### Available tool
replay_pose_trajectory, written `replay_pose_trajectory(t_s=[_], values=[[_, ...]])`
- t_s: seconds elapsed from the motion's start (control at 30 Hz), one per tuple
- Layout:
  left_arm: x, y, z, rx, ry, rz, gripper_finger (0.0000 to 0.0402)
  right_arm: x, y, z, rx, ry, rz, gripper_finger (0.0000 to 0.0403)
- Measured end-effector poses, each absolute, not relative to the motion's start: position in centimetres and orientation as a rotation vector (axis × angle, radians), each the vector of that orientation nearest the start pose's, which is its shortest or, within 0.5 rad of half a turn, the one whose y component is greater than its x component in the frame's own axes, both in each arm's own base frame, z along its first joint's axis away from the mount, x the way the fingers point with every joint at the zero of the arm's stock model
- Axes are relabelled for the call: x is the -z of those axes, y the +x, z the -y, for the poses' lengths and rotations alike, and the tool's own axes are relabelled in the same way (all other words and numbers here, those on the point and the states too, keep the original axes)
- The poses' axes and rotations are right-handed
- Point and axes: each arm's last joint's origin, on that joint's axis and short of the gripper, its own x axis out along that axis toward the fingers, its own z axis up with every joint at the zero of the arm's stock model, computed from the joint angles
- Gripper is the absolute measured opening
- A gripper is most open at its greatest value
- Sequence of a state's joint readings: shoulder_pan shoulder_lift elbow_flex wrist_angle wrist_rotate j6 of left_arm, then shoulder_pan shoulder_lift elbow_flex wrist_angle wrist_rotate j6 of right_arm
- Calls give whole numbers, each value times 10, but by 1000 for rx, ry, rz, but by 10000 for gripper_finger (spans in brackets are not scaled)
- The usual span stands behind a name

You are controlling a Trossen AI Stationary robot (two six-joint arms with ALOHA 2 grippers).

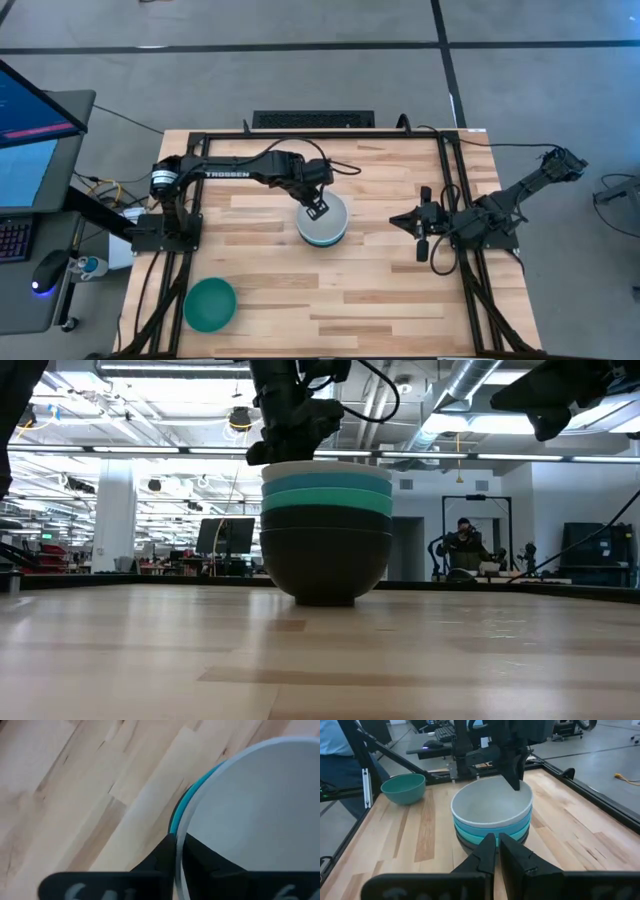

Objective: Nest bowls inside each other
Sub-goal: Stack the white bowl on top of the blue bowl, then stack the green bowl on top of the white bowl

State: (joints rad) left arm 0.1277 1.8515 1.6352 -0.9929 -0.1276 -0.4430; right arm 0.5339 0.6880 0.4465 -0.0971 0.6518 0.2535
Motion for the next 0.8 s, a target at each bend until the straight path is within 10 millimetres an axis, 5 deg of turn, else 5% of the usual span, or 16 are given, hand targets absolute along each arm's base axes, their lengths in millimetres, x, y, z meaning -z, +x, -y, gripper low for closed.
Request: replay_pose_trajectory(t_s=[0.33, 0.8], values=[[-277, 379, -50, -425, -417, -1119, 74, -241, 141, -63, 150, 63, -264, 44], [-323, 374, -54, -472, -346, -1092, 103, -242, 142, -65, 93, 81, -262, 44]])
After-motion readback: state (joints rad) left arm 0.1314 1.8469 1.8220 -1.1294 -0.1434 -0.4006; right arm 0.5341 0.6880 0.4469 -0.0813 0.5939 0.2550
